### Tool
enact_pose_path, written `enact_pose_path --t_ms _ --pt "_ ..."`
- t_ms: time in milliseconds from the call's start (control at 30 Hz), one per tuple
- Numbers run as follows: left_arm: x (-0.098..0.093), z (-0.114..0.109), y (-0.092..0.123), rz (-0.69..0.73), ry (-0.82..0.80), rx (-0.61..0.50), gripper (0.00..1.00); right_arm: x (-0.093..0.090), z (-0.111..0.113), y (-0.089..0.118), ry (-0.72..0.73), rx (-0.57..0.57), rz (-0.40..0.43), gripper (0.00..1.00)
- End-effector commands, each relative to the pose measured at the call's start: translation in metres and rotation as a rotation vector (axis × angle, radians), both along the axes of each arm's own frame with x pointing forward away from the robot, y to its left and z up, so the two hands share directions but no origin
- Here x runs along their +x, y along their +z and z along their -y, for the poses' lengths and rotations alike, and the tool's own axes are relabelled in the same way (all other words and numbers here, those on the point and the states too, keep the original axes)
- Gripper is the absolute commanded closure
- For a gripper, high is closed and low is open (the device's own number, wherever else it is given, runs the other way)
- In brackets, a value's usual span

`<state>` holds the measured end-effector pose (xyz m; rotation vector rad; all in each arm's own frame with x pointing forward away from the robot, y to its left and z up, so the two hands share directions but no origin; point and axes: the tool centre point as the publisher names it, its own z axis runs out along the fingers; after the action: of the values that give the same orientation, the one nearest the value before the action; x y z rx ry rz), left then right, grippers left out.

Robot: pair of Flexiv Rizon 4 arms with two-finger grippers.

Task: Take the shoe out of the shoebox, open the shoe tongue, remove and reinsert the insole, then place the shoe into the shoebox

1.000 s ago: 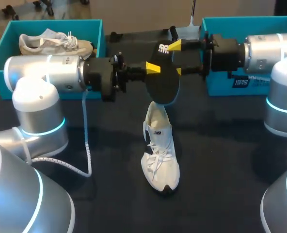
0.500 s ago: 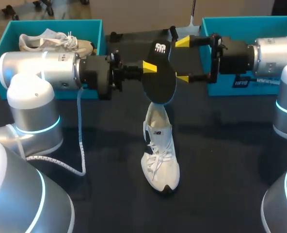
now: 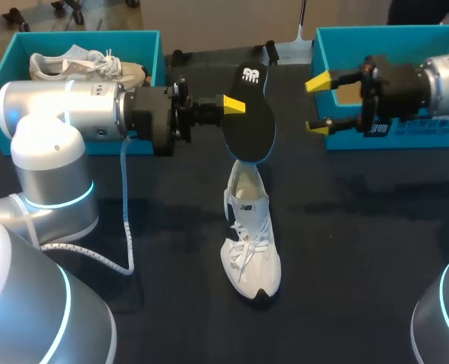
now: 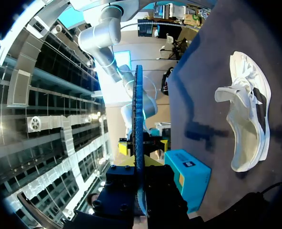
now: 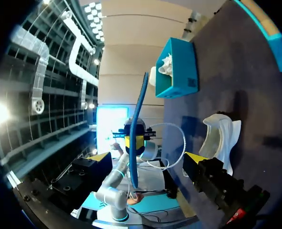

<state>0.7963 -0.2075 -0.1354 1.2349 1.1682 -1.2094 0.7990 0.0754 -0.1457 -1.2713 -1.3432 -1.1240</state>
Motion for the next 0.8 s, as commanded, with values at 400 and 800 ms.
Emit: enact_pose_path --t_ms 400,800 --pt "-0.001 0.000 -0.001 0.002 0.002 -0.001 1.00 -0.001 0.037 -0.007 -0.082 0.025 -0.007 0.00" --pt "-0.024 -0.005 0.013 -0.488 -0.024 0.011 1.00 -0.001 0.037 -0.007 -0.082 0.025 -0.007 0.00"
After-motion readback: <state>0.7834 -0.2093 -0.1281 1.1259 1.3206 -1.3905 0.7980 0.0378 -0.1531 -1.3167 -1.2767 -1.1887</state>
